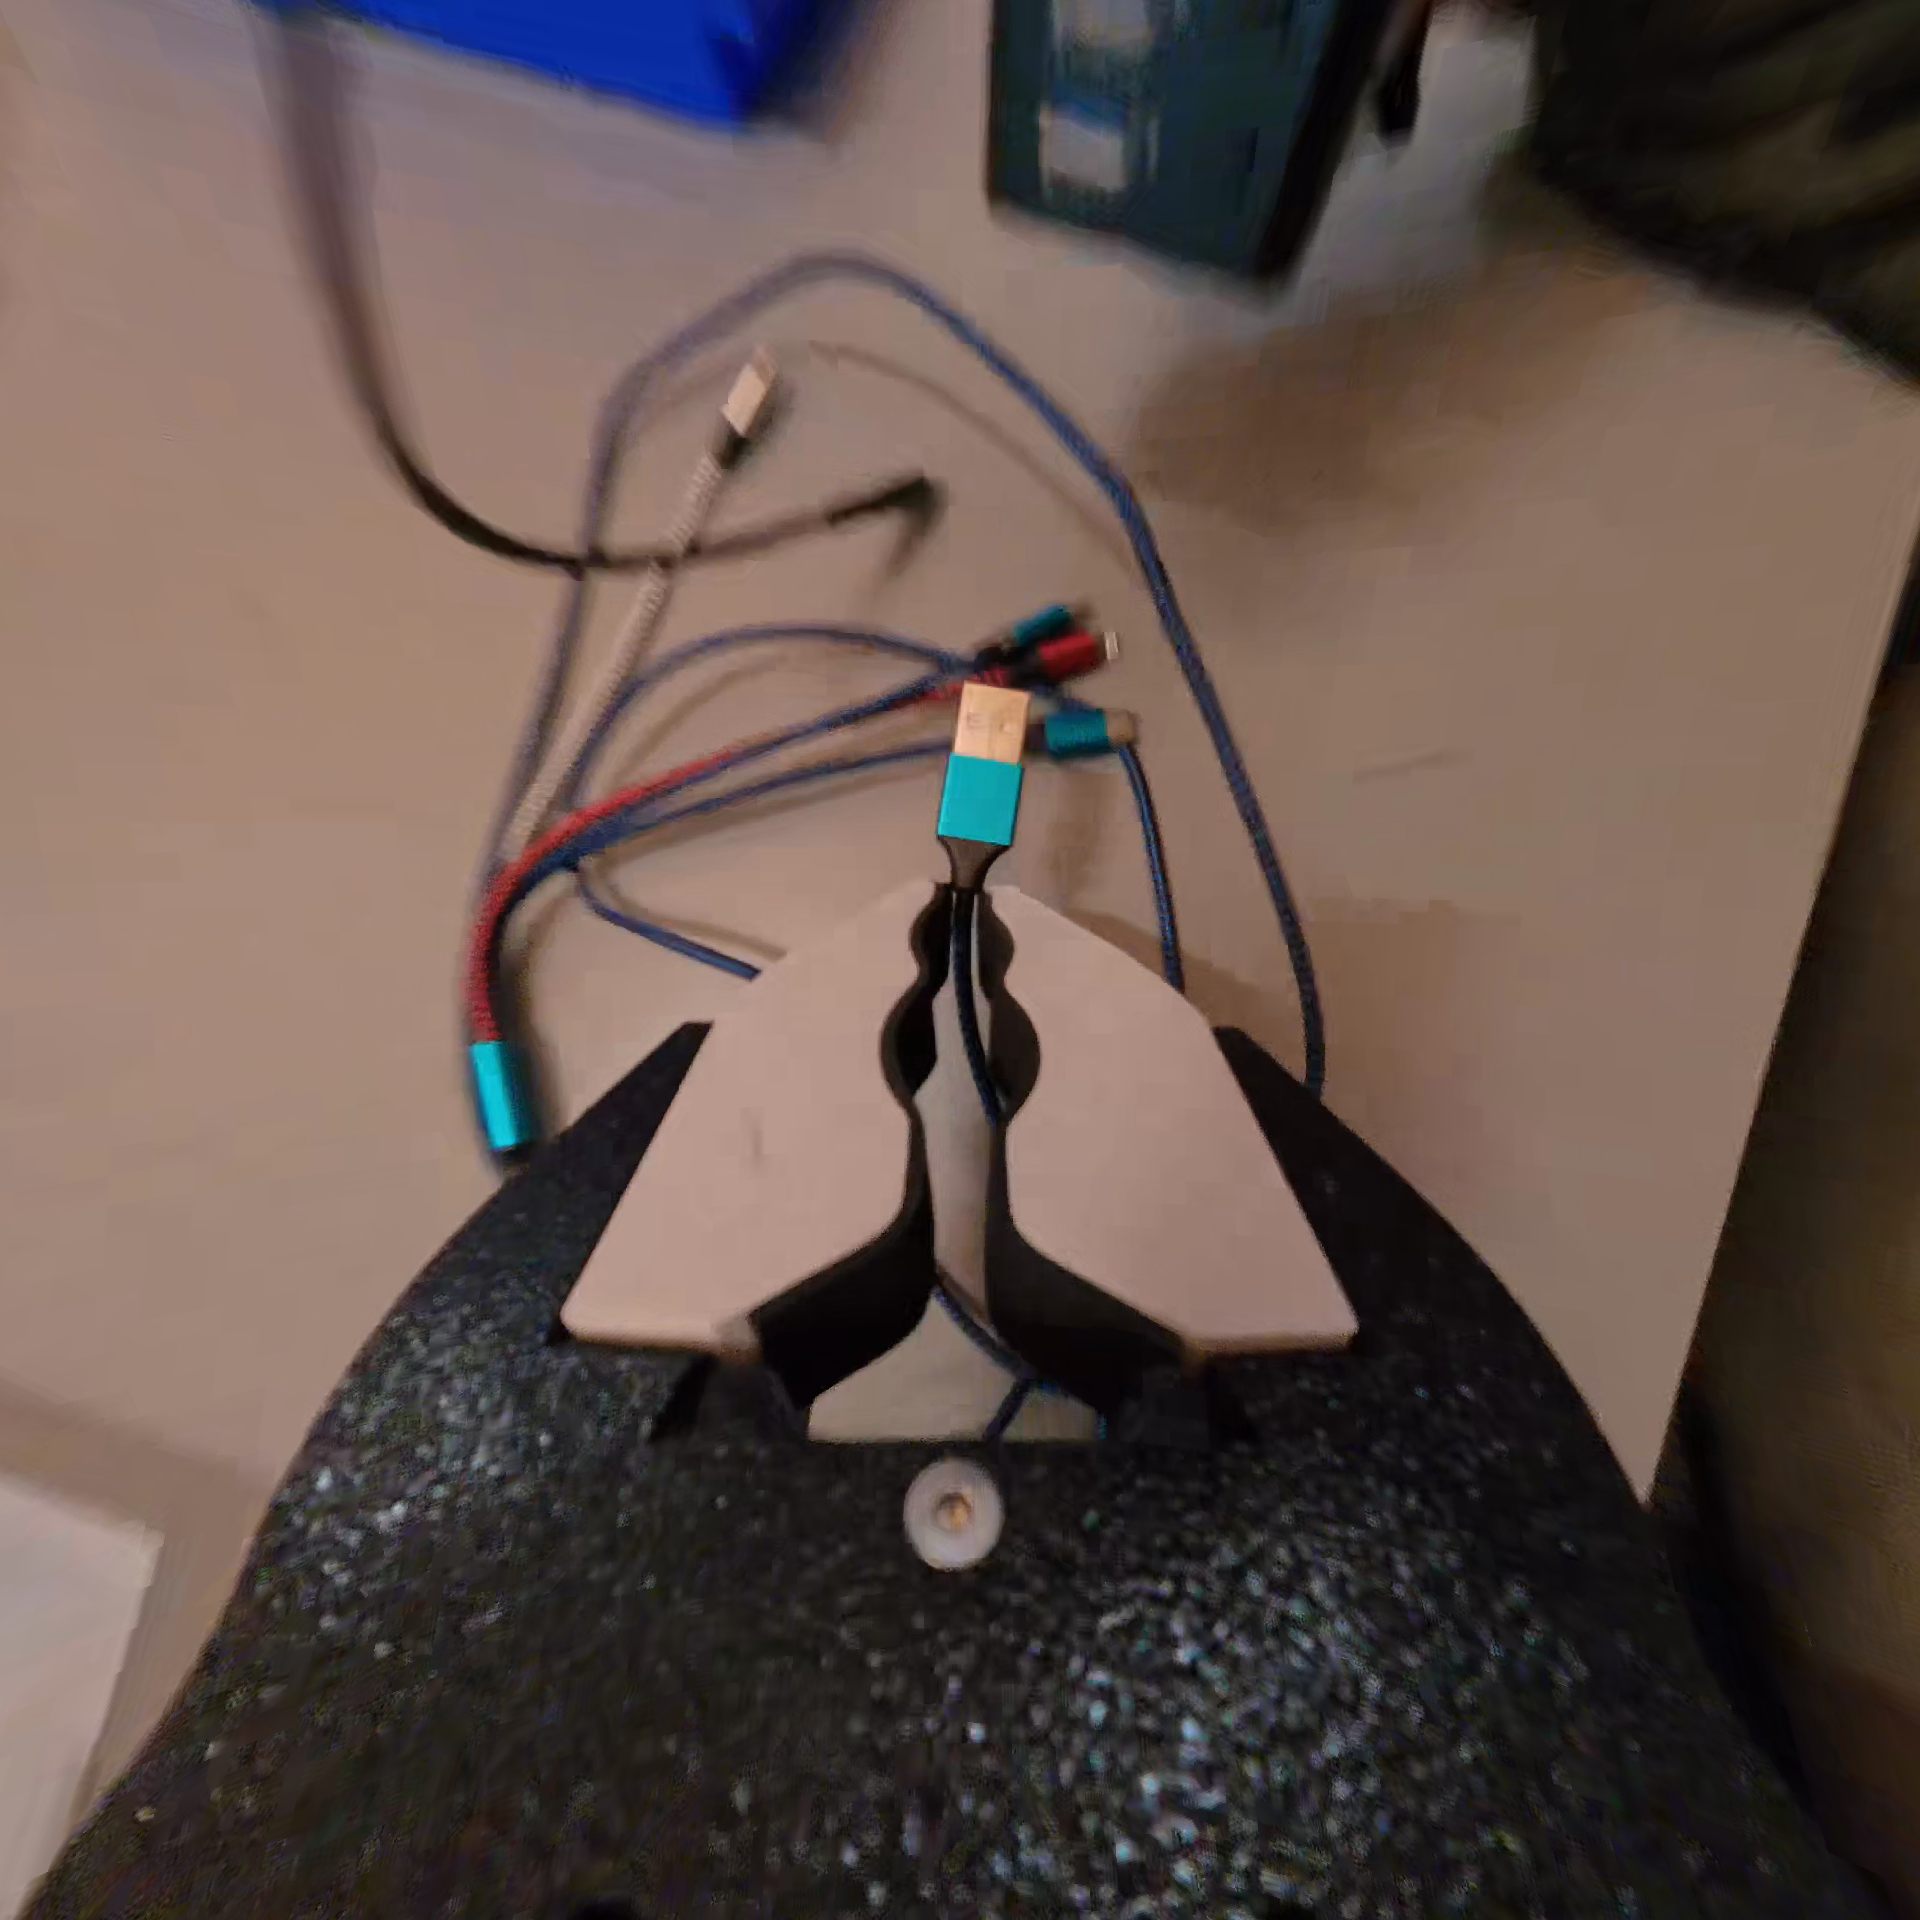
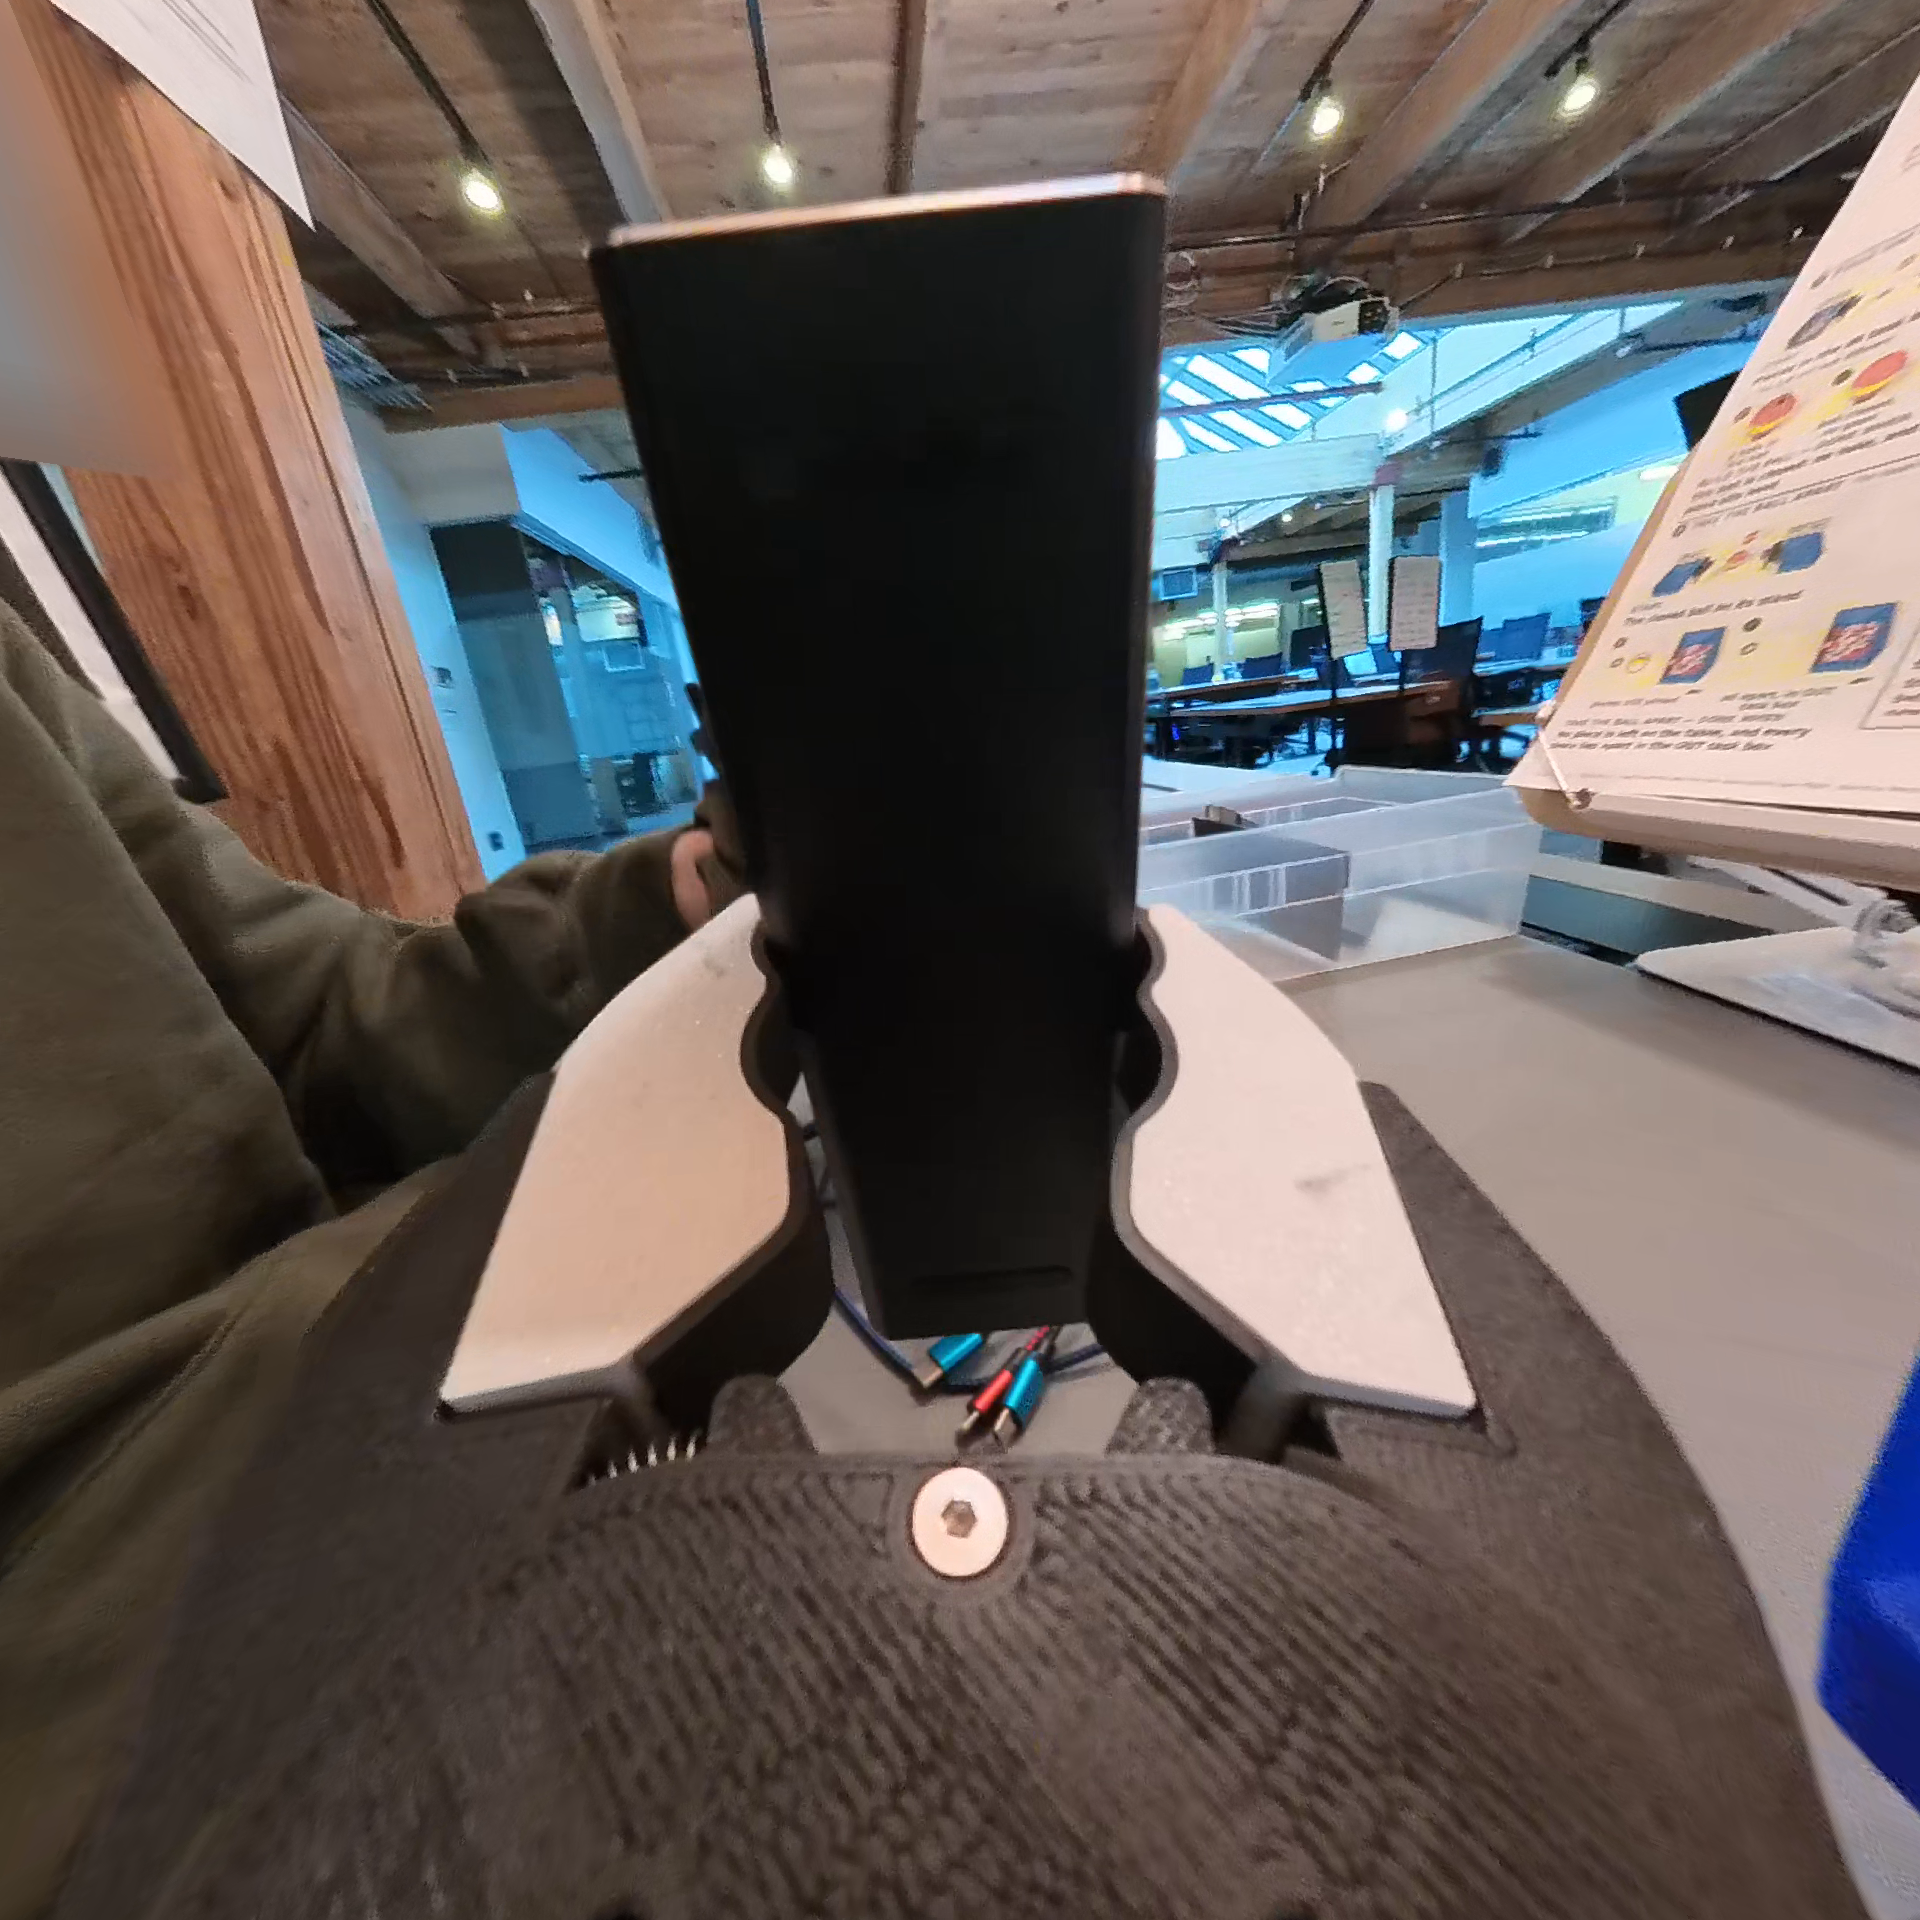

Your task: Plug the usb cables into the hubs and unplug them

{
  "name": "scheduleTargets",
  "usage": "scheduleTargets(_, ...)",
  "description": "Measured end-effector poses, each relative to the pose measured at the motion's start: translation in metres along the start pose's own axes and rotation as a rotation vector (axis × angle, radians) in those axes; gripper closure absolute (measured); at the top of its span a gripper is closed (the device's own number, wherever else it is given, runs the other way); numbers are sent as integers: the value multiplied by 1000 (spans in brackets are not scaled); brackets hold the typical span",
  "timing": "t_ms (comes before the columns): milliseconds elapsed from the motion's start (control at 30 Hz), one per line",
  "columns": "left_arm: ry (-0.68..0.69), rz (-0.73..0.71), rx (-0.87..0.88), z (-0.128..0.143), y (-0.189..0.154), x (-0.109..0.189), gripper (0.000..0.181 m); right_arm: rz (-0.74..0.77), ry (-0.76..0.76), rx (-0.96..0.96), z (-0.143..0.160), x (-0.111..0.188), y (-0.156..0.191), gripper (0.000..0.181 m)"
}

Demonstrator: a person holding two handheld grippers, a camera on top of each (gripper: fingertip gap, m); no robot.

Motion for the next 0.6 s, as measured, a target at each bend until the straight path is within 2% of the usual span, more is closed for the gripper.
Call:
scheduleTargets(33,-64,-16,5,-6,0,16,178,-16,-1,-11,2,-2,0,120)
scheduleTargets(100,-187,30,-22,-21,-8,40,179,-37,1,-18,4,-6,1,120)
scheduleTargets(133,-202,45,-48,-28,-13,44,179,-54,7,-19,5,-9,2,120)
scheduleTargets(233,-142,-6,-123,-44,-20,37,179,-96,17,-14,7,-19,6,120)
scheduleTargets(400,-190,19,-96,-55,-17,41,179,-140,47,-1,9,-28,12,120)
scheduleTargets(600,-92,13,-115,-61,-19,48,179,-158,54,-4,12,-30,12,120)
Point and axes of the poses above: each gripper's, where its closed fingertips meet, x back along the fingers, z out of its underside, y = z × x across the jaws, the point moved 10 cm from there along x, back along the fingers, and after that the axes turned 10 degrees about y, right-handed, at the moved point
